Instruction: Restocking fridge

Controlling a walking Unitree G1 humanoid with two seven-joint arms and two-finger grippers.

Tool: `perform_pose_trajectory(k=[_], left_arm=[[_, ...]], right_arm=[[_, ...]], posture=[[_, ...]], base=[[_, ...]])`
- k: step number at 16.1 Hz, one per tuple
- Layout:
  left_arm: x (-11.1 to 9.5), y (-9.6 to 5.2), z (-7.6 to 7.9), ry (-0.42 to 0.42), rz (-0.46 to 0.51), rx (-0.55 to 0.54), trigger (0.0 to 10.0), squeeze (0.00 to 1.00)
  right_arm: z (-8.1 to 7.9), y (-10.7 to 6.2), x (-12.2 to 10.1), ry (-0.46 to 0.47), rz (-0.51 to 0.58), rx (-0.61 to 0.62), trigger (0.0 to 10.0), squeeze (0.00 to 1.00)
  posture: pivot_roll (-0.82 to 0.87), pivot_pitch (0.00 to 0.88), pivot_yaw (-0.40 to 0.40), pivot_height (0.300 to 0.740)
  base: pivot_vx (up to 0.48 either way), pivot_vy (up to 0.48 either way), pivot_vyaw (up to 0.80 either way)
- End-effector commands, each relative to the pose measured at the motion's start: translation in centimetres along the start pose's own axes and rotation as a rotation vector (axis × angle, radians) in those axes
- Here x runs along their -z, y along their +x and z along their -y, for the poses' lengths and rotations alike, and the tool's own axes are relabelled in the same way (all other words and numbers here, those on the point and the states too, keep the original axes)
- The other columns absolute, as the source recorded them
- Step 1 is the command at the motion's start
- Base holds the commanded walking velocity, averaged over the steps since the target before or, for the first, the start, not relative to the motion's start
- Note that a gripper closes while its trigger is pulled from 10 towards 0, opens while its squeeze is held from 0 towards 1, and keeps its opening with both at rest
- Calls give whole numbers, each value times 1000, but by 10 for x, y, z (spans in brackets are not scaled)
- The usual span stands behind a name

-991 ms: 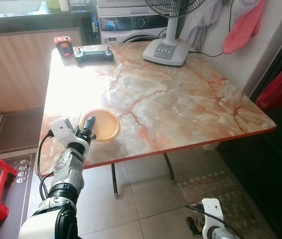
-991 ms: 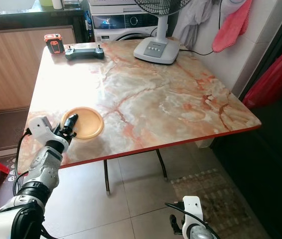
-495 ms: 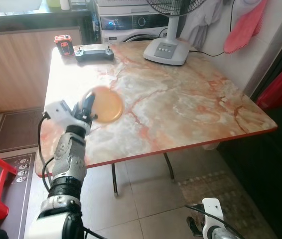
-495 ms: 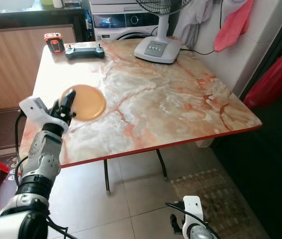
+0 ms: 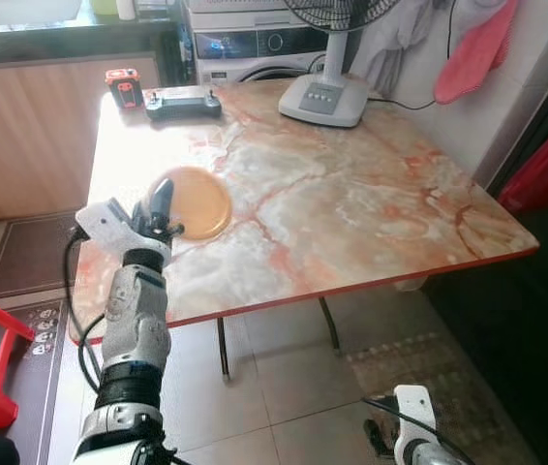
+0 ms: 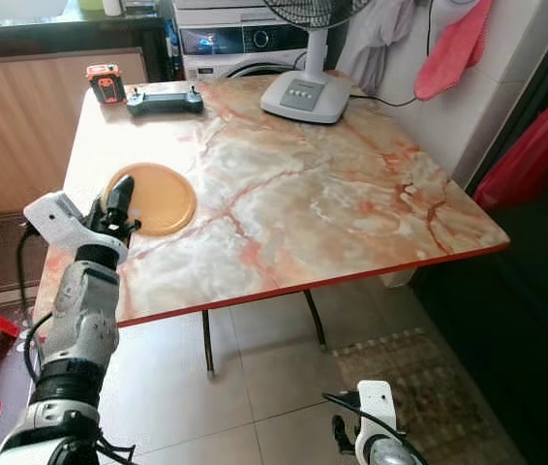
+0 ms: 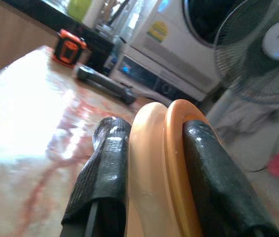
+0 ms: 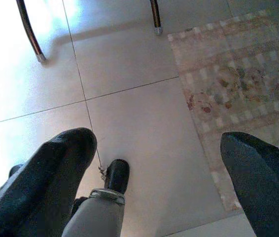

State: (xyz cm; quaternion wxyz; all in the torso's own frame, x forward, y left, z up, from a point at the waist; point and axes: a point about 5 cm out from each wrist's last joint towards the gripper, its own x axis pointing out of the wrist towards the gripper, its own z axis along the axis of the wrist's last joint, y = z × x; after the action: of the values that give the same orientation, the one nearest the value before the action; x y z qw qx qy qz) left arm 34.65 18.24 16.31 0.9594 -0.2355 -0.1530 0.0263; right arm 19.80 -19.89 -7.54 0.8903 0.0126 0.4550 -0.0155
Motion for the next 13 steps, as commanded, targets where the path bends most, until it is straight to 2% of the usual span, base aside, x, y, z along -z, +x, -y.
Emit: perform_pose_trajectory(k=[1, 3, 5, 9, 11, 13], left_arm=[[-8, -1, 4, 65, 44, 5, 10000, 0], [-6, -7, 4, 155, 40, 13, 10000, 0], [-3, -12, 3, 193, 22, 26, 10000, 0], [-9, -18, 14, 324, 40, 95, 10000, 0], [-8, -23, 10, 338, 38, 60, 10000, 0], [-11, -16, 10, 350, 52, 36, 10000, 0]], right_arm=[[-1, -1, 4, 24, 3, 8, 10000, 0], [-2, -1, 5, 37, 7, 13, 10000, 0], [-4, -1, 8, 47, 7, 13, 10000, 0], [-5, -2, 12, 102, 32, 27, 10000, 0], [-2, -3, 15, 106, 19, 42, 10000, 0], [-1, -2, 11, 97, 20, 43, 10000, 0]], posture=[[-16, 0, -15, 740], [-23, 0, -4, 740], [-36, 0, 10, 740], [-59, 0, 27, 740], [-61, 0, 25, 740], [-50, 0, 9, 740]], base=[[0, 0, 0], [0, 0, 0], [0, 0, 0], [0, 0, 0], [0, 0, 0], [0, 0, 0]])
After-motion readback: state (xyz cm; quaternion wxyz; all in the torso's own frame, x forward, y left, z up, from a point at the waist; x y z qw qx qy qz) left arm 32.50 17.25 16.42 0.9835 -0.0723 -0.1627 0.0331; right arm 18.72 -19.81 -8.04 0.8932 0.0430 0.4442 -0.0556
